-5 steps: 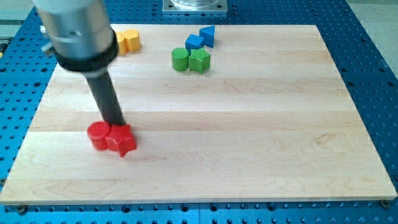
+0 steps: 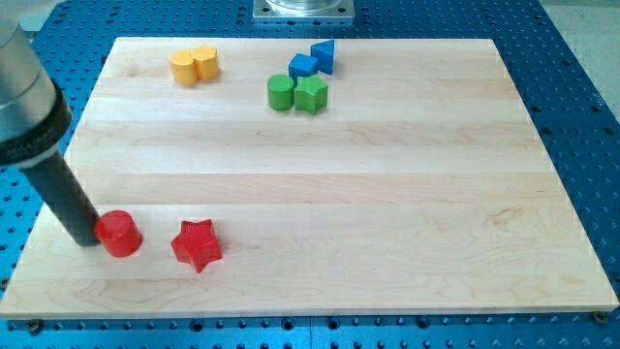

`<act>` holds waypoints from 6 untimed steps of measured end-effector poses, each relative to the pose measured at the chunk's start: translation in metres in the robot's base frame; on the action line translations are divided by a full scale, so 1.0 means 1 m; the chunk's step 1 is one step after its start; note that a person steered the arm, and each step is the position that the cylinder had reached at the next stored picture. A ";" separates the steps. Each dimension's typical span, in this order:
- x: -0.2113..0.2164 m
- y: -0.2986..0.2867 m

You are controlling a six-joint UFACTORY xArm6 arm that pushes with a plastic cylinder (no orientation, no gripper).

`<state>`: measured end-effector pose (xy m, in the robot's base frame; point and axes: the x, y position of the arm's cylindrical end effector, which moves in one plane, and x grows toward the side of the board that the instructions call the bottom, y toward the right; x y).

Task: Move the red blocks to the bottom center

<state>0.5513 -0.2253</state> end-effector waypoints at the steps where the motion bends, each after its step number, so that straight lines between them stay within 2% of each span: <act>1: 0.003 0.052; 3: 0.022 0.153; 4: -0.029 0.161; 5: -0.081 0.236; 6: -0.172 0.288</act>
